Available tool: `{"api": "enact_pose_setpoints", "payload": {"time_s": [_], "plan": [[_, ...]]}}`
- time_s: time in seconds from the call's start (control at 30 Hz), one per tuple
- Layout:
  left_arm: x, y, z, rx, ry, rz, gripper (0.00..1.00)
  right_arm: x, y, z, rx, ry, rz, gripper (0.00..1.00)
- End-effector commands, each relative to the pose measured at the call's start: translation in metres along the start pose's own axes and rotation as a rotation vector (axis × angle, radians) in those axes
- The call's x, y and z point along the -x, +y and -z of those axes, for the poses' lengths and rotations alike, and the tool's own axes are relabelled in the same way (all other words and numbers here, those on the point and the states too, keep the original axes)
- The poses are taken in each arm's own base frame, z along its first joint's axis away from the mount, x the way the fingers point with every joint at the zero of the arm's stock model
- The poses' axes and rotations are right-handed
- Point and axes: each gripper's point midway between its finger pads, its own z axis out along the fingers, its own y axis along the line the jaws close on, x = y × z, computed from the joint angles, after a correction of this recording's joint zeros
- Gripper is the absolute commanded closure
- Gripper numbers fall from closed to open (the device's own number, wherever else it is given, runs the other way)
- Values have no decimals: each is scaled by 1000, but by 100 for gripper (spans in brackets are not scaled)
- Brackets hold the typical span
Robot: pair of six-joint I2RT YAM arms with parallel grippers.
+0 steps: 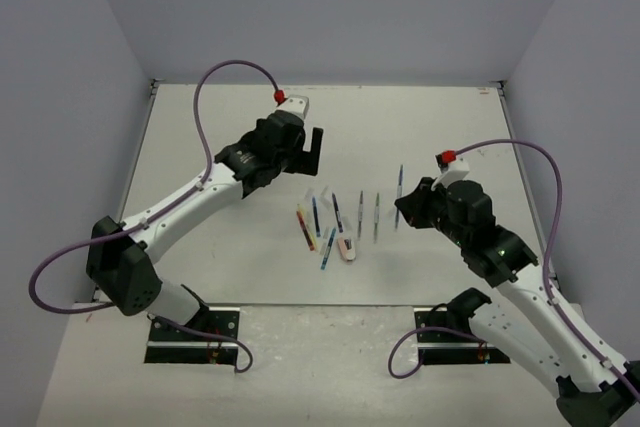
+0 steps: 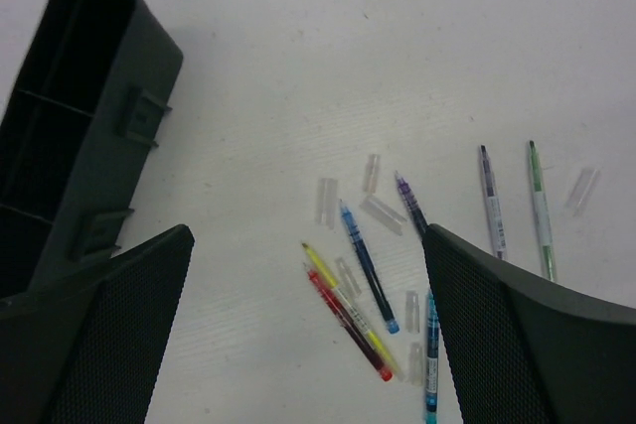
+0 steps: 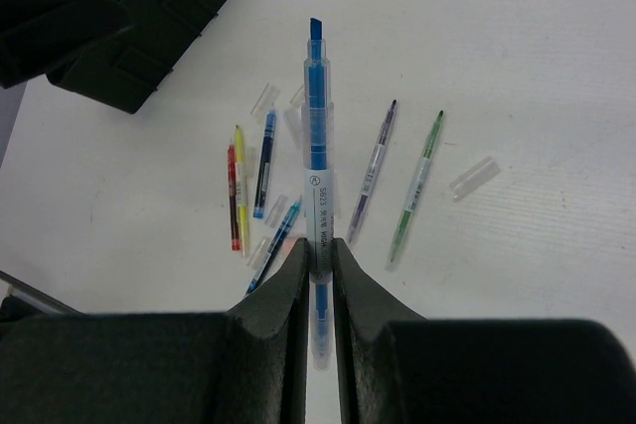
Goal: Sort the stationery into containers
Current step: Pick up the pen cap from the center of the board.
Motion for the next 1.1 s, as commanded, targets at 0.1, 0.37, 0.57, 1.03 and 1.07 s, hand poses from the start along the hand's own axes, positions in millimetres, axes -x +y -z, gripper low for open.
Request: {"api": "enact_pose_setpoints", "payload": {"time_s": [0.1,0.37,0.57,1.03,1.07], "plan": [[7,23,6,120,-52,7,0,6,-5,3,-30,-29,-17,100],[-1,-45,-35,-174,44,-62,0,2,-6,-2,-45,-6,-43,100],[-24,-57,-78,-184,128,-112,0,-1,-15,-7,-104,10,-87,100],[-74,-49,-121,-122,265,-179,39,-20,-6,-13,-48,104,-87,100],[-77,-50,-123,-126,277,-185,42,-20,-6,-12,-47,100,-91,100]]}}
